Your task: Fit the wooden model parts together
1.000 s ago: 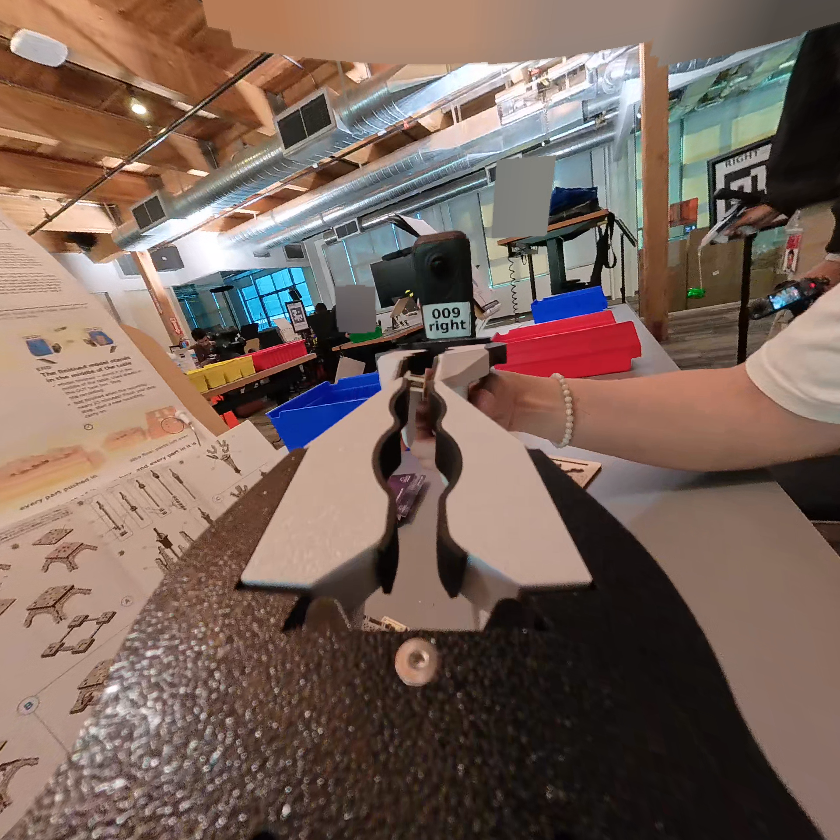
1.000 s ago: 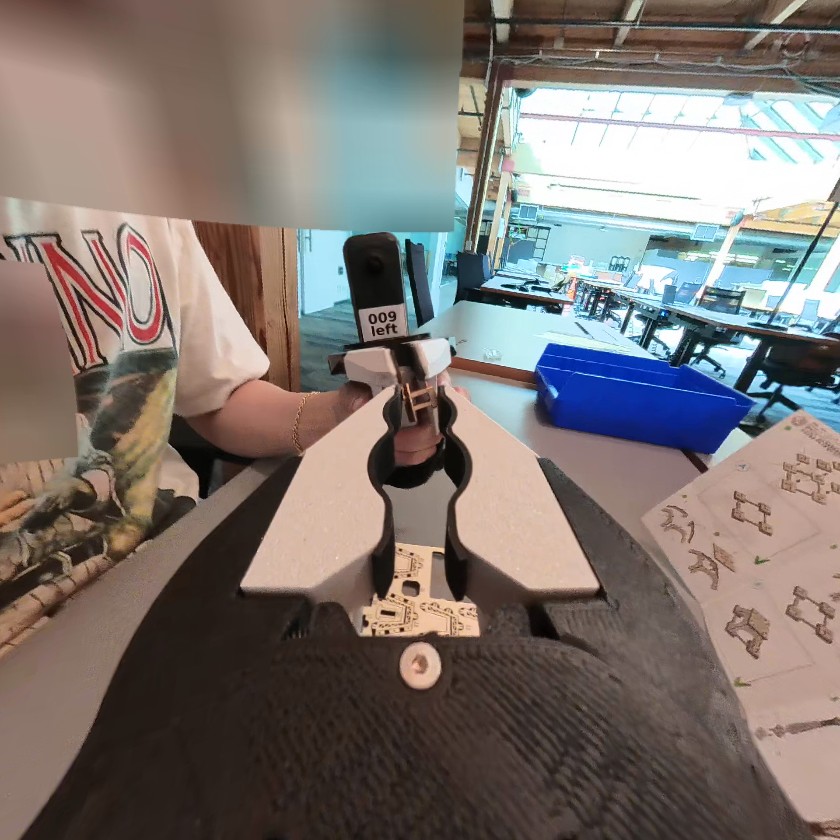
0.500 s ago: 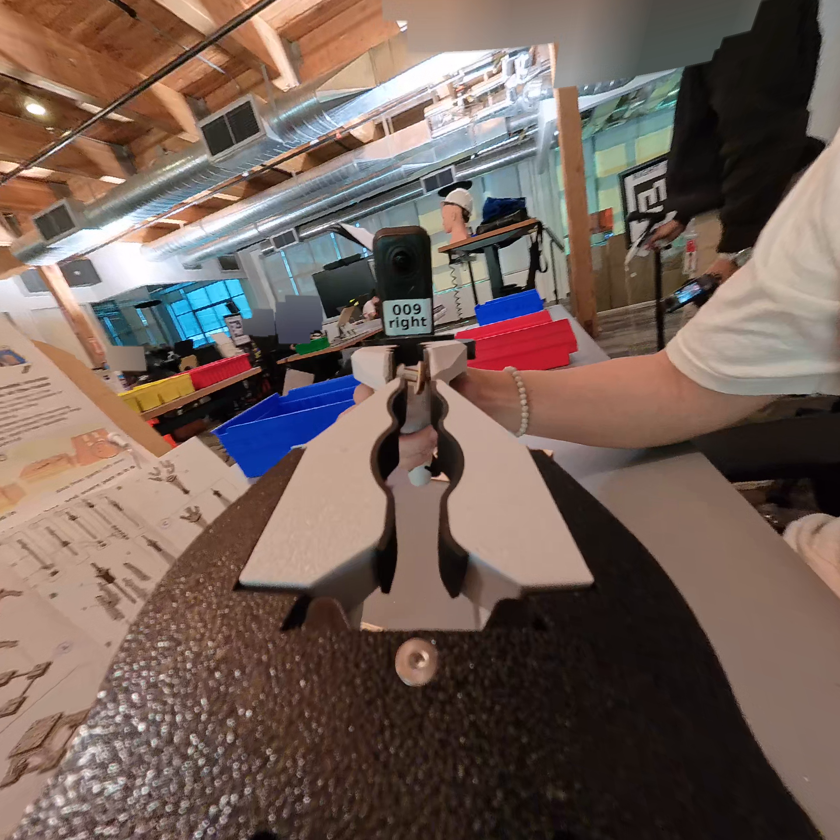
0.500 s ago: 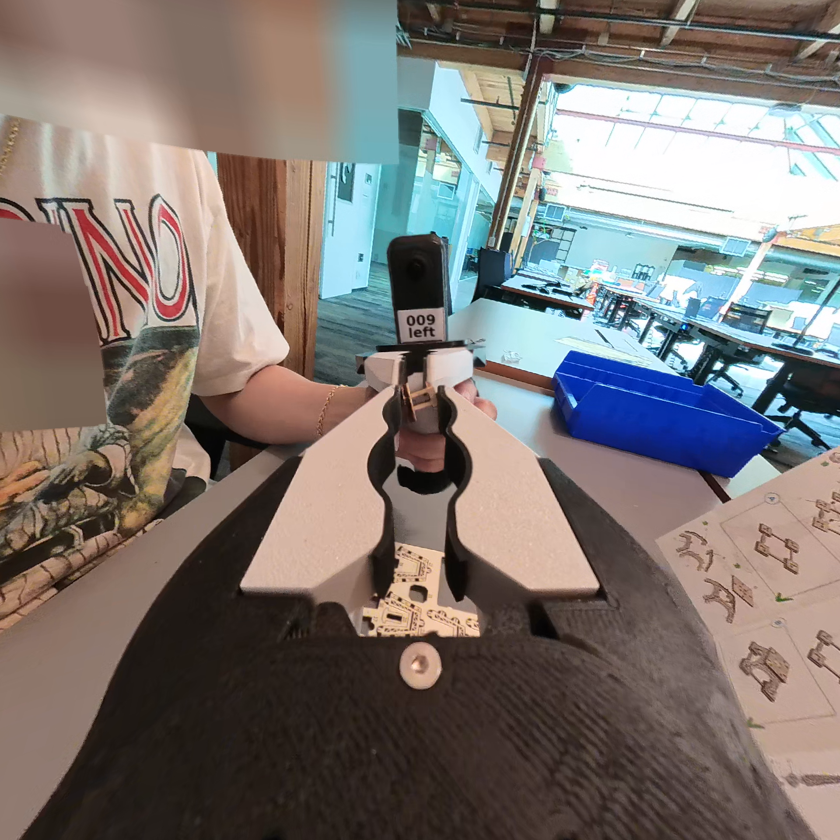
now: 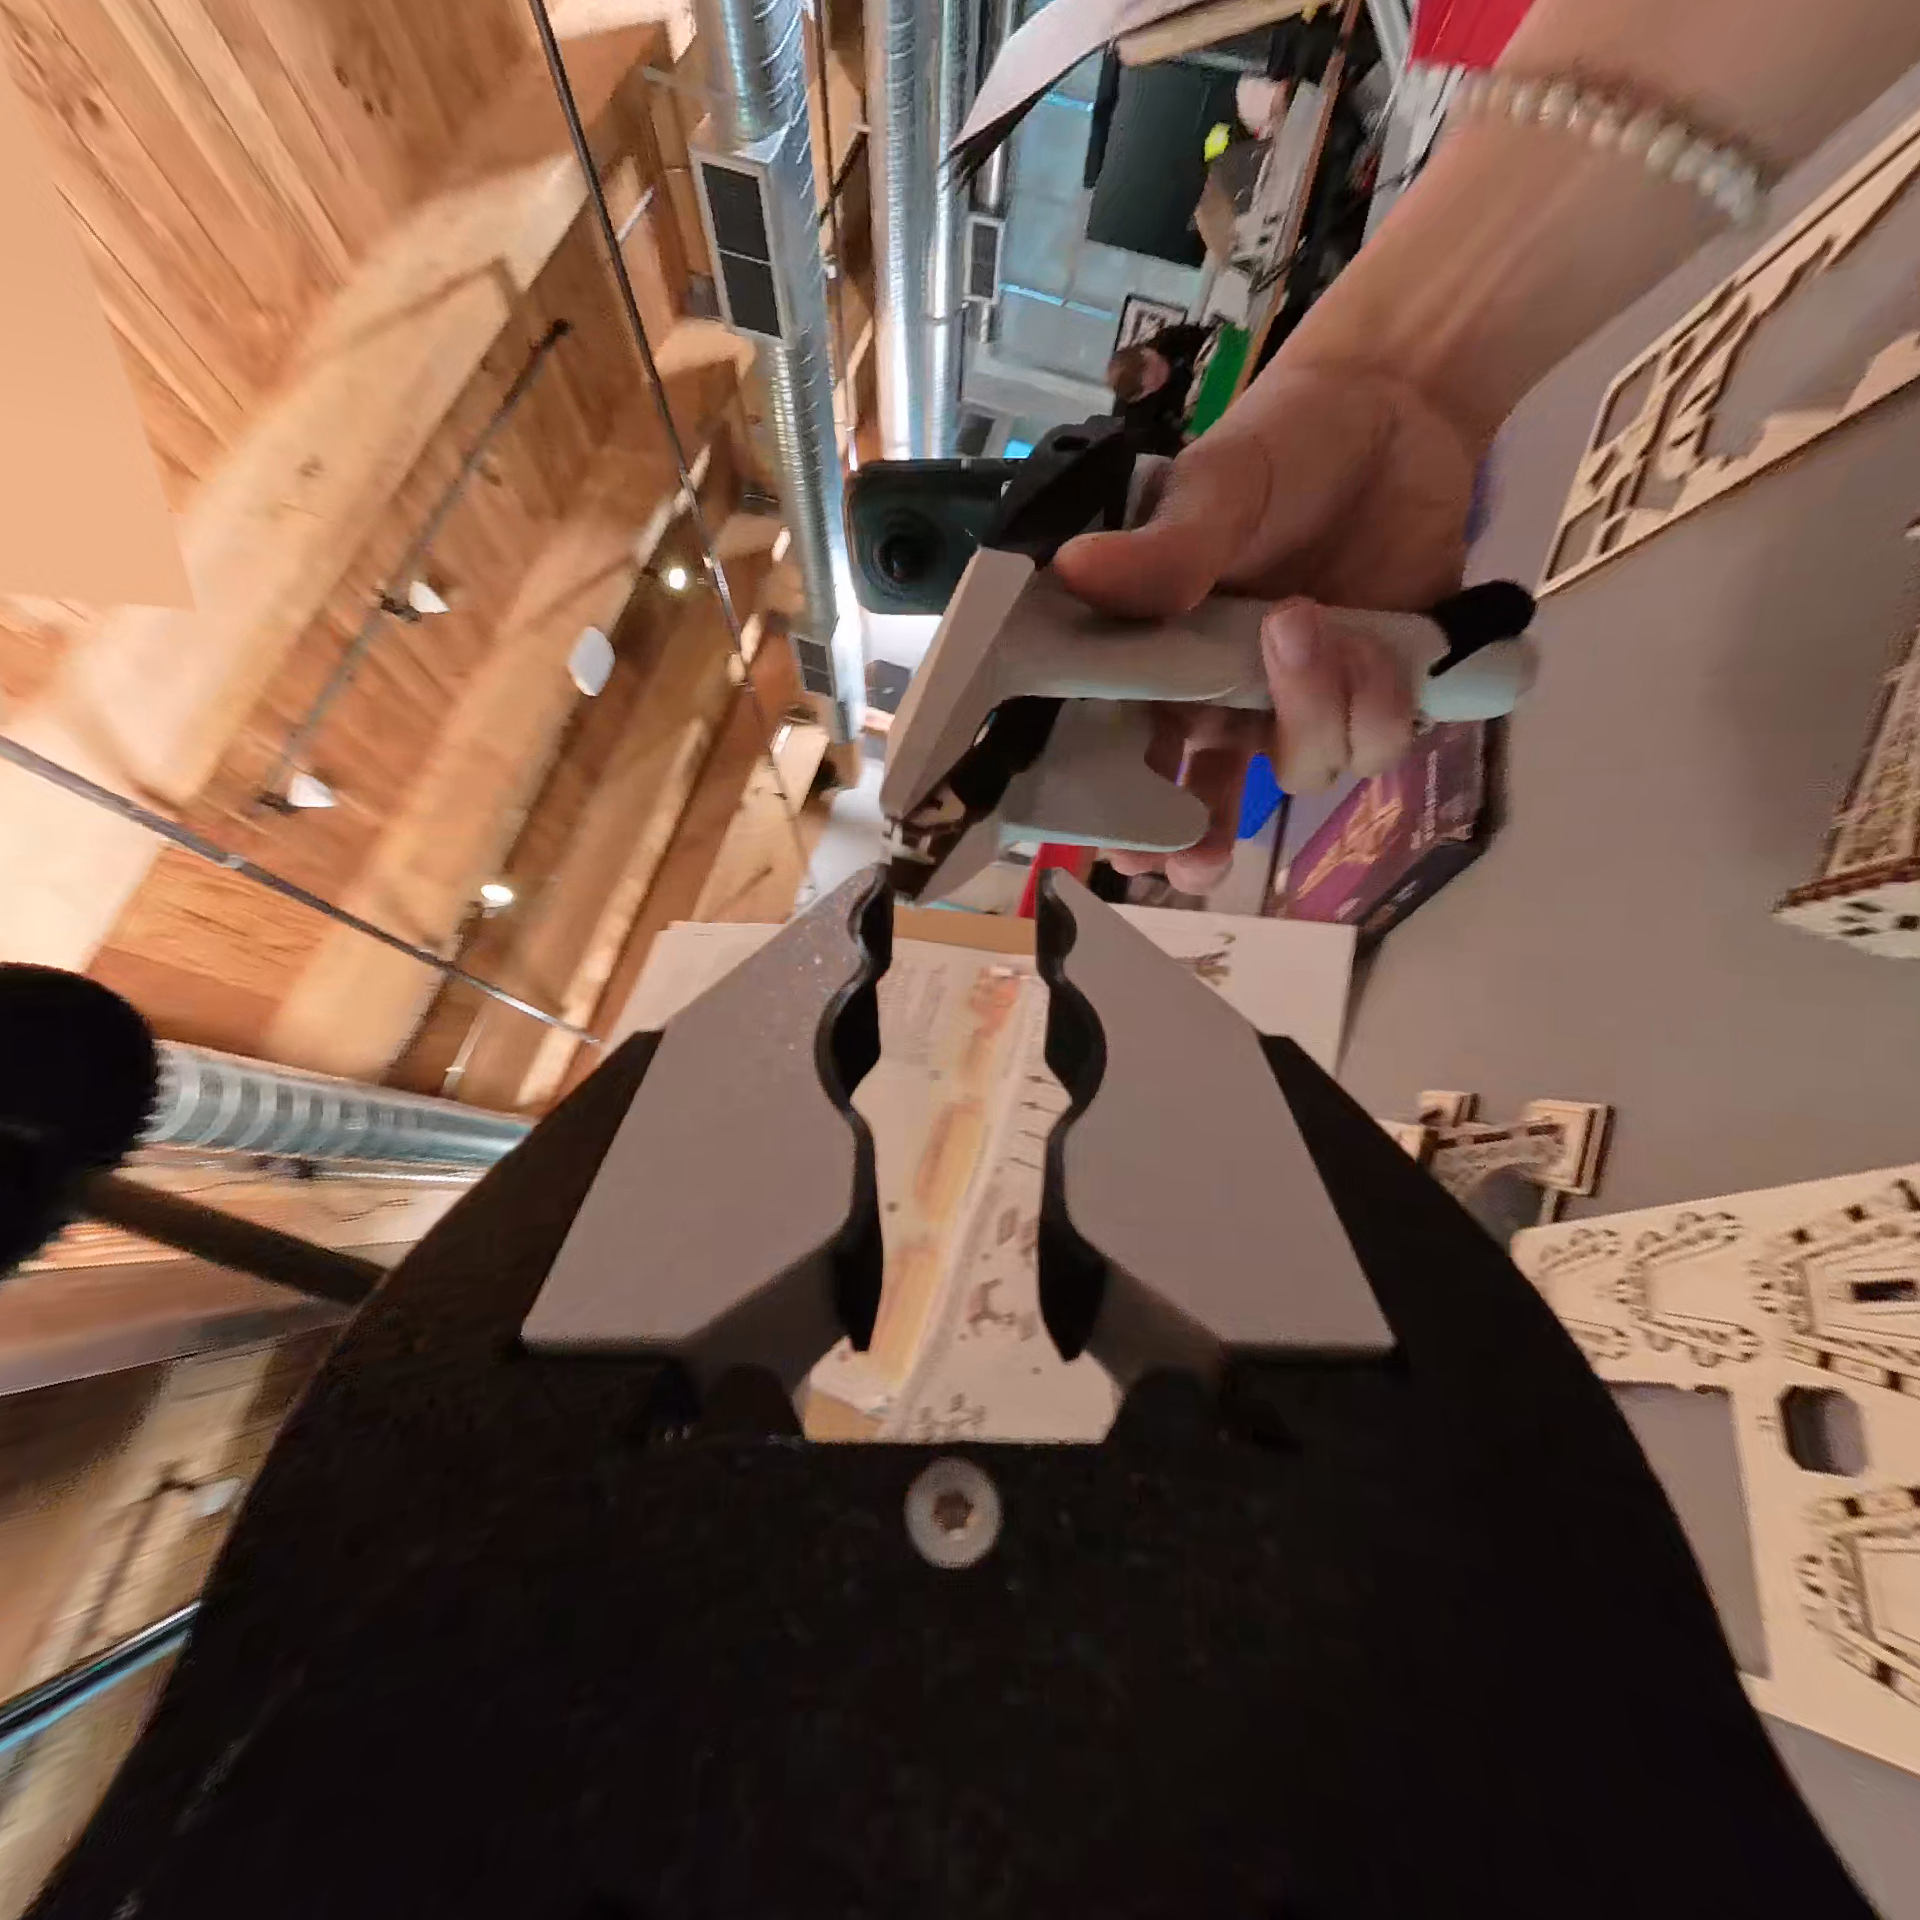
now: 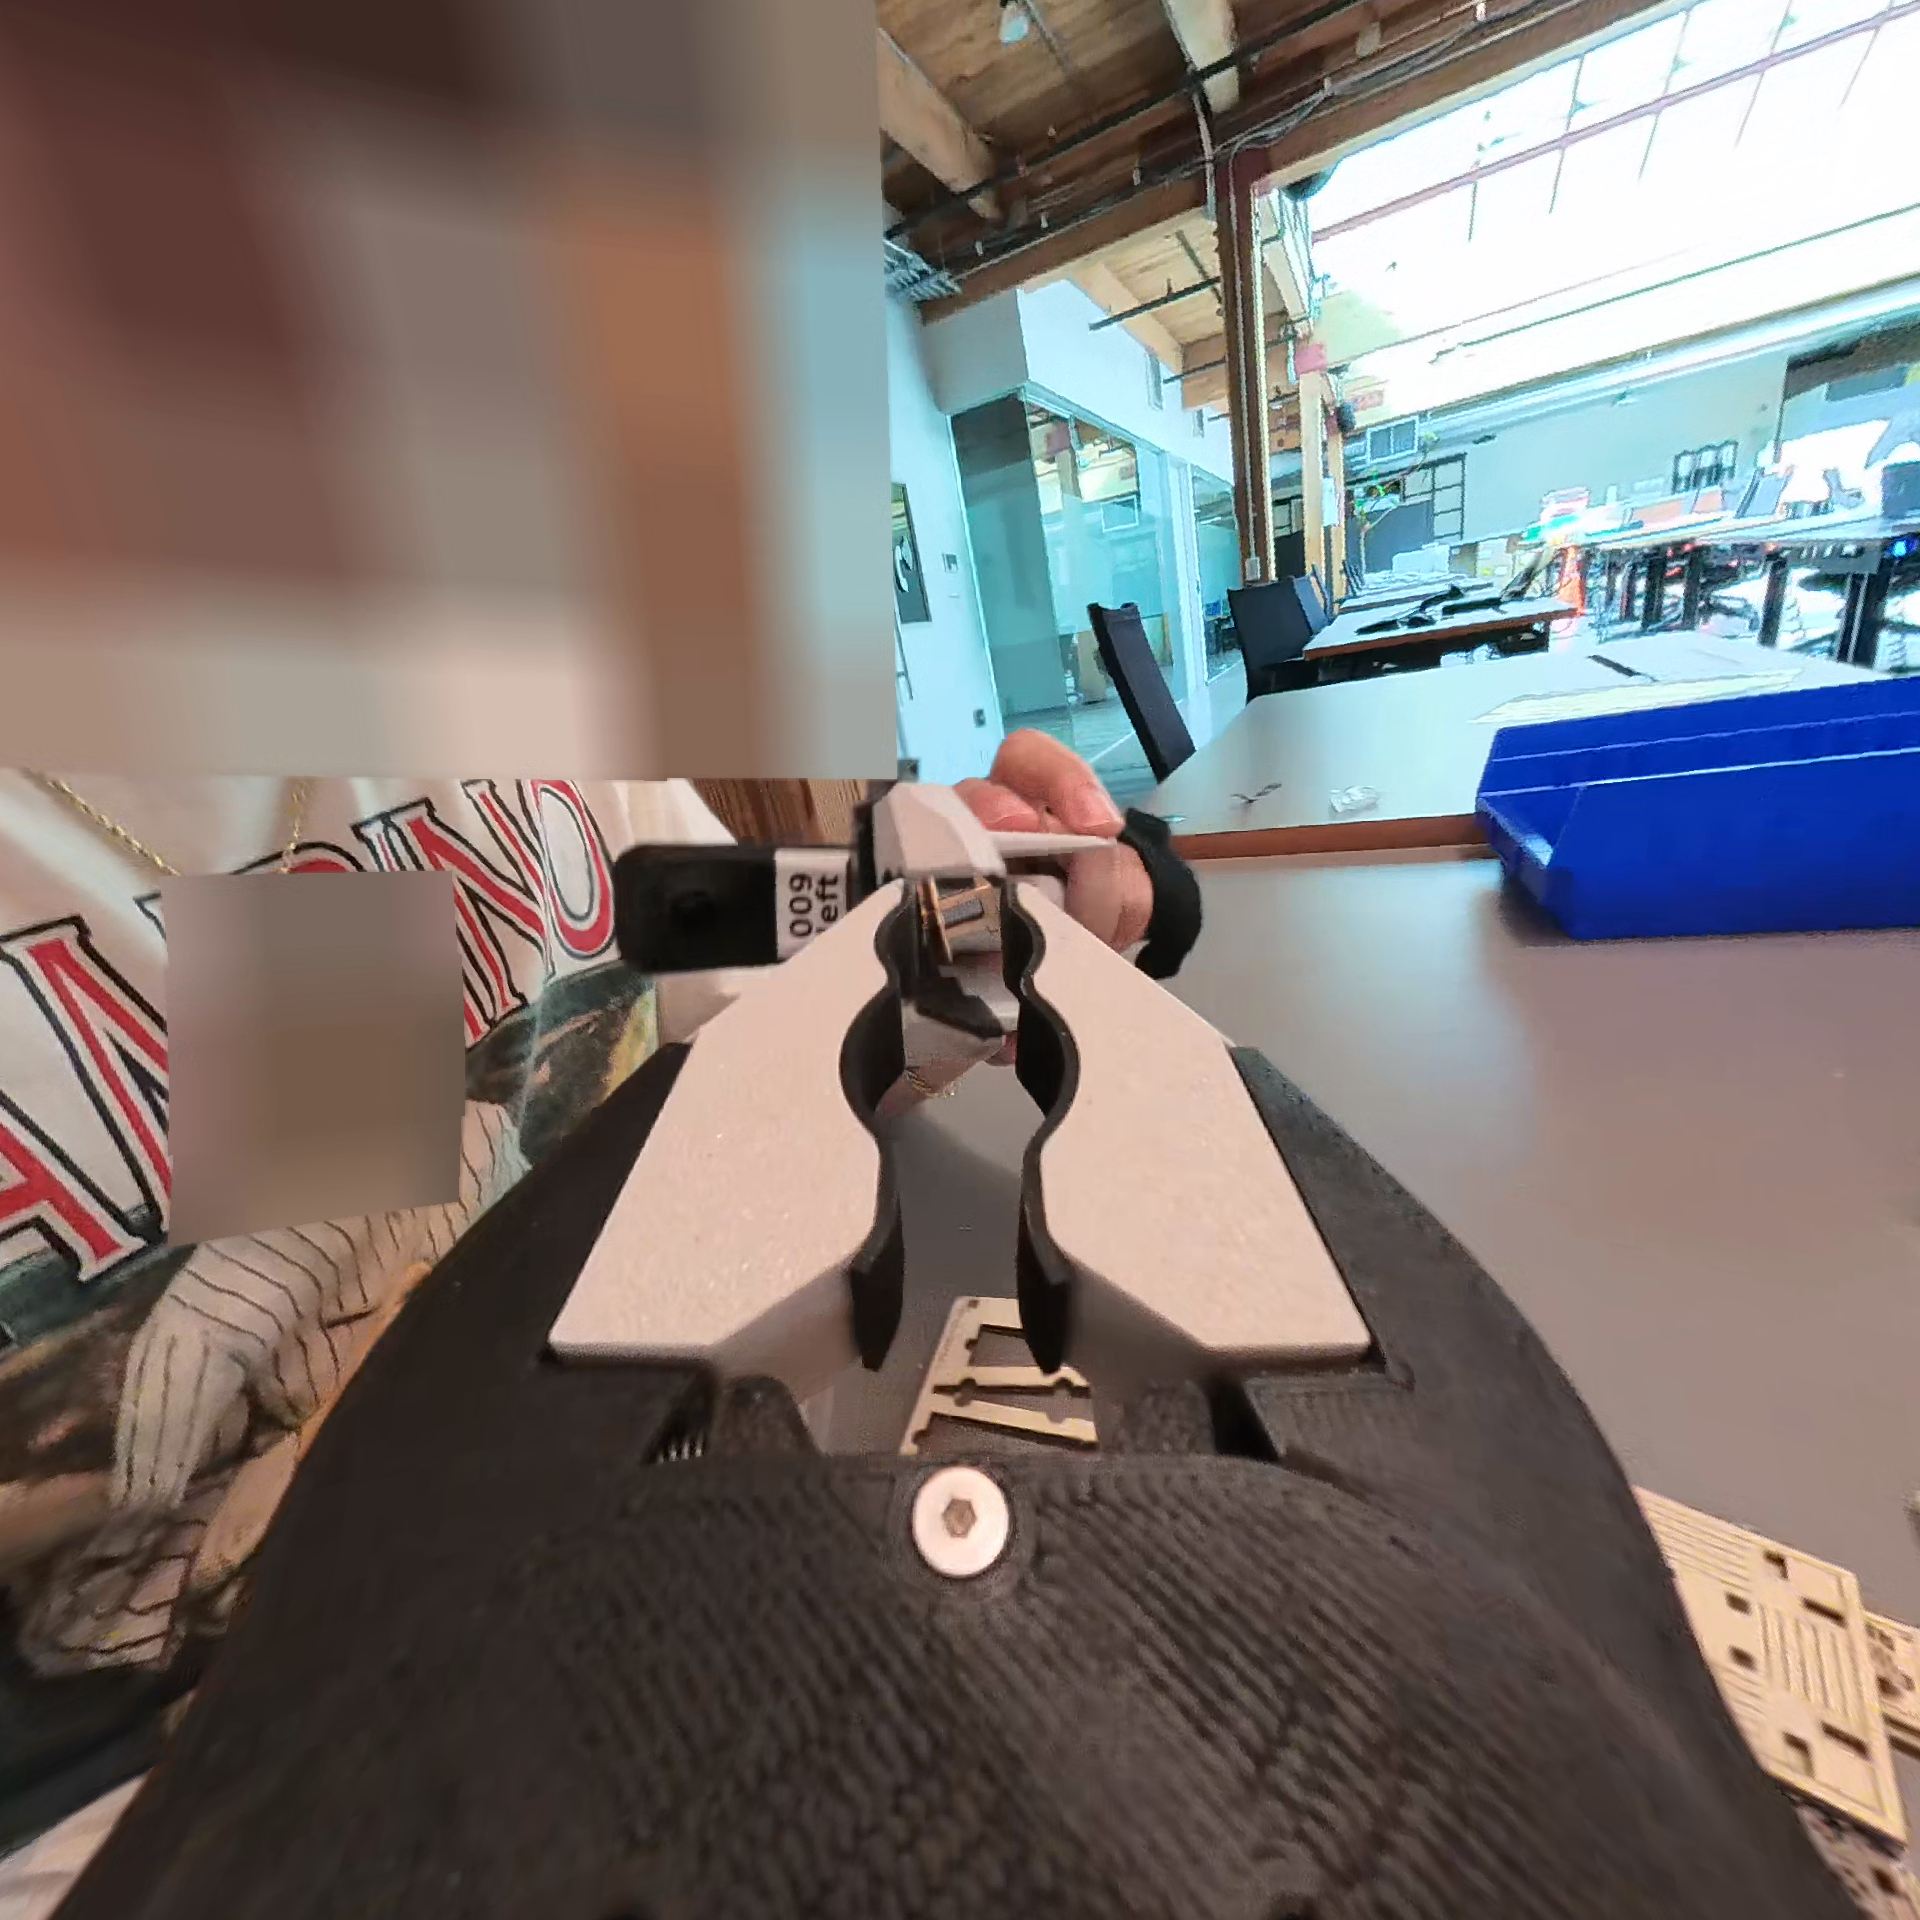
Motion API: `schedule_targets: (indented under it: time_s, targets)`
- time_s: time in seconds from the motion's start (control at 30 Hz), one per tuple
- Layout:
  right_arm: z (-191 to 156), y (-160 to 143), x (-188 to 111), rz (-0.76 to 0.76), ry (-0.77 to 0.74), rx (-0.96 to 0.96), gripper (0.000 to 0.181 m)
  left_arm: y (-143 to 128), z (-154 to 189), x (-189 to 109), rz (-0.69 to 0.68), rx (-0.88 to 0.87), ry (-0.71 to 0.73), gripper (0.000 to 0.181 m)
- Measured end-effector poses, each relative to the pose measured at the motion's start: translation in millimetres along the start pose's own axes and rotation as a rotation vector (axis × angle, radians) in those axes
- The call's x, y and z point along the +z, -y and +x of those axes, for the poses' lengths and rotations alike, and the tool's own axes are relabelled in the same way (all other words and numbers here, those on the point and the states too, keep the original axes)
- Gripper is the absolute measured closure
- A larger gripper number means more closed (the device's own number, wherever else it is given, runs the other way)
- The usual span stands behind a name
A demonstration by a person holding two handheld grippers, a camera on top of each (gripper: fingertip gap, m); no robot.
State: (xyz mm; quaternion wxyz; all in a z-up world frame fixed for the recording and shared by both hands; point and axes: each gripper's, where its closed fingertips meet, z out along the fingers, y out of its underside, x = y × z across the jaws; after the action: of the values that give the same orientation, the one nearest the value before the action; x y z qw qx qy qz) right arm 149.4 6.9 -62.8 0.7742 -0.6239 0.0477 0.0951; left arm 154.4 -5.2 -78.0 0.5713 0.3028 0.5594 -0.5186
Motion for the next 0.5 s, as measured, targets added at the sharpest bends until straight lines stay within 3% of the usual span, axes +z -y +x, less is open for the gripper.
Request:
schedule_targets:
  time_s: [0.13, 0.3, 0.5]
  targets:
    - [3, -9, 4, -0.041, -0.007, 0.036, 0.169, 0, 0, 4, -0.039, 0.073, 0.055, 0.158]
    - [1, -18, 9, -0.094, 0.001, 0.036, 0.164, -5, 4, 5, -0.053, 0.057, 0.018, 0.166]
    - [0, -20, 9, -0.123, -0.015, 0.005, 0.146, -8, -2, 4, -0.014, -0.120, 0.022, 0.167]
